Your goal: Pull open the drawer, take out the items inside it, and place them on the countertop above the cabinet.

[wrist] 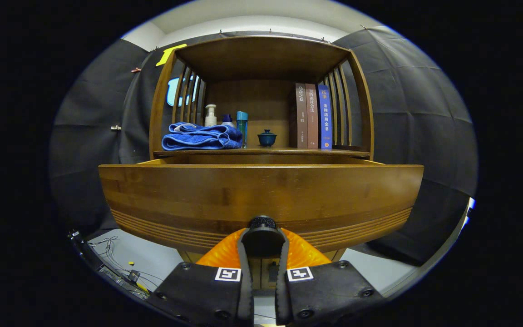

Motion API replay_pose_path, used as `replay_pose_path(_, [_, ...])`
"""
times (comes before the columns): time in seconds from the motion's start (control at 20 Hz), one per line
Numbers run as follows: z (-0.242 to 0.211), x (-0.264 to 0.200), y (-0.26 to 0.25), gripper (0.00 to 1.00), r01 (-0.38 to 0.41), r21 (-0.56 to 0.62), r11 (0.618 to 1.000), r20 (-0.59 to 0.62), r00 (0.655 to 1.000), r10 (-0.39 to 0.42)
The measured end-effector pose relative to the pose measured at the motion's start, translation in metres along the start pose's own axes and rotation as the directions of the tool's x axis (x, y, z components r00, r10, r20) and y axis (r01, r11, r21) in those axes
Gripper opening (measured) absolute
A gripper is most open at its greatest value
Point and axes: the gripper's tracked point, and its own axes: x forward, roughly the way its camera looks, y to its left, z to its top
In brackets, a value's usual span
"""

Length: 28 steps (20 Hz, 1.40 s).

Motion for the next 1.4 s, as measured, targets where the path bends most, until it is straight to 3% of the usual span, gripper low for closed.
replay_pose_path(0.5, [-0.013,-0.026,0.003,0.23,-0.015,0.011,1.0,-0.03,0.999,0.015])
replay_pose_path(0.8, [0.0,-0.05,0.0,0.75,-0.046,0.034,0.998,-0.044,0.998,0.047])
replay_pose_path(0.95, [0.032,-0.068,-0.004,1.0,-0.09,0.08,0.993,-0.048,0.994,0.094])
replay_pose_path(1.2, [0.124,-0.056,-0.004,1.0,-0.17,0.058,0.984,-0.084,0.981,0.175])
replay_pose_path(1.4, [0.135,-0.007,-0.008,1.0,-0.189,0.026,0.982,-0.32,0.929,0.188])
